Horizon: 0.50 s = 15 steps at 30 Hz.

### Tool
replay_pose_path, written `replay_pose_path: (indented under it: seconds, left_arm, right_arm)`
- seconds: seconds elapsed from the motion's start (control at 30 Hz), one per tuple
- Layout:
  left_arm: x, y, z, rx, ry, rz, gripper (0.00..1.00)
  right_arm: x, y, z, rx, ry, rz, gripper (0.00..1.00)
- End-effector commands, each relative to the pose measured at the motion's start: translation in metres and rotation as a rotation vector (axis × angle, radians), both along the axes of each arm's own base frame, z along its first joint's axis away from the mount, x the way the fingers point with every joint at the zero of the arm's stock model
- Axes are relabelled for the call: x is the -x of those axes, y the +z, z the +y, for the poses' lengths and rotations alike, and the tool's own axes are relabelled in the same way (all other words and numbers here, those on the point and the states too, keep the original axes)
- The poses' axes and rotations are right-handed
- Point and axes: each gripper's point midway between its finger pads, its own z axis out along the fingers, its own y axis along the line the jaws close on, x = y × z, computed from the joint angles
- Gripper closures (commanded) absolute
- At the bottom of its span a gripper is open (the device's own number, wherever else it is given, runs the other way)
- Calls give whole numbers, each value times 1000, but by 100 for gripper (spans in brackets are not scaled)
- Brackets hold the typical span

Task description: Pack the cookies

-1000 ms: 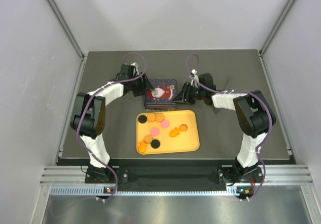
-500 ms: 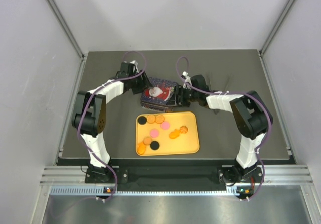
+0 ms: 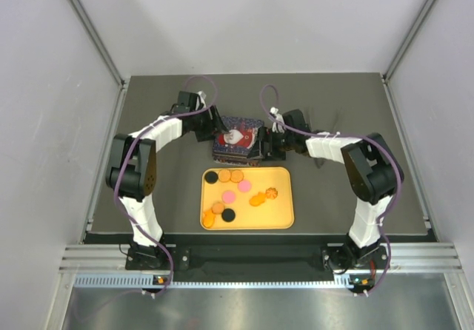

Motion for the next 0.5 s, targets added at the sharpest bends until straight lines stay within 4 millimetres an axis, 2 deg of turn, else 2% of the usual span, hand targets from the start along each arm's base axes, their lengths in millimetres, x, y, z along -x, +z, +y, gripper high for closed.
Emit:
replay_pose_path:
  seconds: [0.0,0.07,0.2,0.33,0.47]
  left_arm:
    - [-3,17,1,14,-39,-19,30]
    - [-6,23,1,20,-38,-35,30]
    - [-12,34,3,40,-45,-62,28]
    - [-17,45,2,44,-58,-94,27]
    - [-14,42,3,36,-56,-70,27]
  right_arm:
    - [-32,42,-10,-39,-29,-122,14]
    - [-40,47,-16,-43,-46,-137,14]
    - [-70,57,-32,-43,-94,-178,11]
    - [-87,57,-38,-56,-100,-183,9]
    - [-101,56,-42,-52,-119,-190,9]
